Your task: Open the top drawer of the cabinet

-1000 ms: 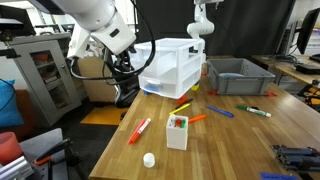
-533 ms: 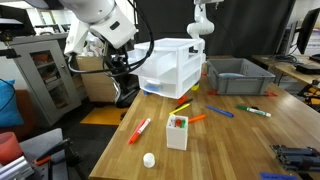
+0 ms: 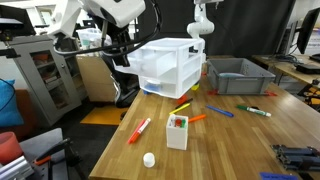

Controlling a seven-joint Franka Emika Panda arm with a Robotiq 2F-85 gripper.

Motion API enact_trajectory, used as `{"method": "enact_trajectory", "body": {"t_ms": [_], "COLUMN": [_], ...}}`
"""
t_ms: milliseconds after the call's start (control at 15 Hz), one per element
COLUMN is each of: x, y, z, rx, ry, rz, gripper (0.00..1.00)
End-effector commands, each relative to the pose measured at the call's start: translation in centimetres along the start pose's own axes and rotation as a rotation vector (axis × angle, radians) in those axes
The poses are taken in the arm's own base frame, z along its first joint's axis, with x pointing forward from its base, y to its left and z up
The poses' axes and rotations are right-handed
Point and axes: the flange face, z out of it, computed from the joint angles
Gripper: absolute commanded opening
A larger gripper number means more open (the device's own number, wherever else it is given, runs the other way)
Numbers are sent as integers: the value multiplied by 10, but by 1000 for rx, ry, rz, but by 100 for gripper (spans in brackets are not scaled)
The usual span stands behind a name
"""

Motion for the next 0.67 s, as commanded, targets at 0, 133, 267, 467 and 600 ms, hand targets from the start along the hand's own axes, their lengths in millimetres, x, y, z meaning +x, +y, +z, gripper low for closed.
{"method": "enact_trajectory", "body": {"t_ms": [0, 133, 267, 467, 600], "x": [-3, -4, -4, -5, -6], "y": [8, 18, 27, 29, 27], "z": [-21, -27, -29, -27, -27], "rx": [-54, -114, -158, -146, -145], "ry": [-80, -130, -173, -159, -158], "rz": [-20, -28, -28, -39, -42], "gripper": [100, 100, 100, 100, 100]}}
